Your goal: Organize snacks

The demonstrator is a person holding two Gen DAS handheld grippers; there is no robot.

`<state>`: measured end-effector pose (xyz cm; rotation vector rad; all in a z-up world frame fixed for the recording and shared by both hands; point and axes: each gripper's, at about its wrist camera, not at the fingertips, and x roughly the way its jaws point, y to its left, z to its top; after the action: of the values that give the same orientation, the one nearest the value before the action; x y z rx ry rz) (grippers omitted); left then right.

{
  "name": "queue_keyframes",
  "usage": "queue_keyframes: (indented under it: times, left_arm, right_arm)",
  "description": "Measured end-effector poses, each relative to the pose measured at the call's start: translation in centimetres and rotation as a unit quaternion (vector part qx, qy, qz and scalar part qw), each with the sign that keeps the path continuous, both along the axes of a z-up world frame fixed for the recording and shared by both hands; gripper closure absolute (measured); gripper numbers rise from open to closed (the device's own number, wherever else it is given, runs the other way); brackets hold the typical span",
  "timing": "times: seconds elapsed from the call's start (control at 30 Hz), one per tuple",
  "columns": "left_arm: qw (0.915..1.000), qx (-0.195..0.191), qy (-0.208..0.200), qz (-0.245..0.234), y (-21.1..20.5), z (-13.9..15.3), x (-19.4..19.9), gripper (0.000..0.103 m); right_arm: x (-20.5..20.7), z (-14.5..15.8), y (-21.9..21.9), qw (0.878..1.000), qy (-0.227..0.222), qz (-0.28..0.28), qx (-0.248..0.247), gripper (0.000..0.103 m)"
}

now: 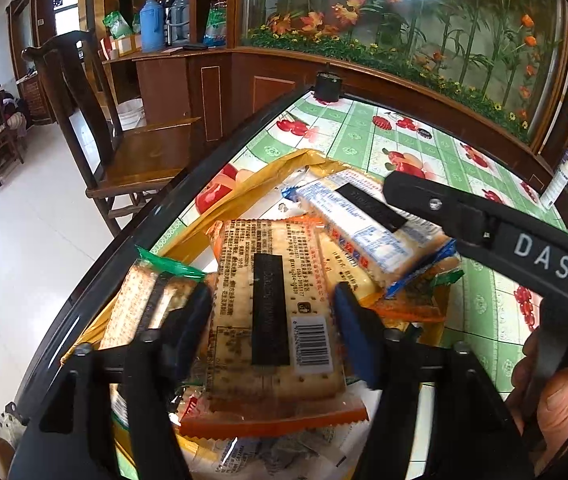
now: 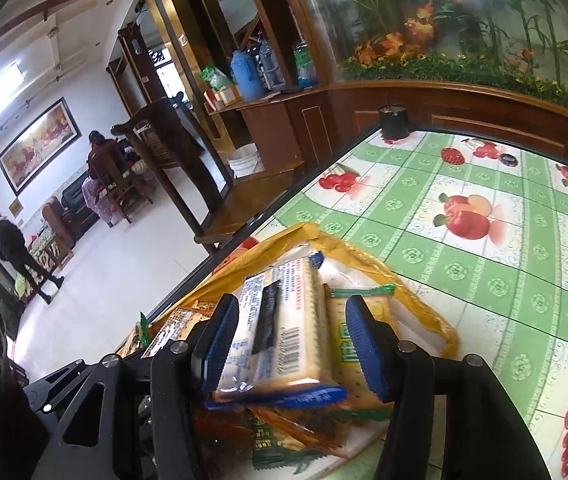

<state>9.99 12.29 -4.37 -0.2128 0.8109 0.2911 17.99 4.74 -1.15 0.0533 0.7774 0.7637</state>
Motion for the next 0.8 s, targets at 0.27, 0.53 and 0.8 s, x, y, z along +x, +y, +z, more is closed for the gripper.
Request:
queue_keyframes:
  times: [0.27, 0.53, 0.8]
  left_arm:
    - [0.9982, 0.05, -0.03, 0.018, -1.3, 2.2, -1.7, 0.02]
    - [0.9968, 0.056, -0.054, 0.019, -2.2, 3.8, -3.9, 0.02]
    - [0.9952, 0.053, -0.08, 0.017, -2.7, 5.5, -7.0, 0.02]
  right_arm:
    - [-1.5, 1.3, -4.3, 0.999, -0.007, -0.036, 0.027, 0.036]
    - [-4.4, 2.2, -8.4, 0.997, -0.014, -0.065, 0.04, 0.012]
    - [-8.1, 3.1, -10.6, 0.997, -0.031, -0.054, 0.048, 0.0]
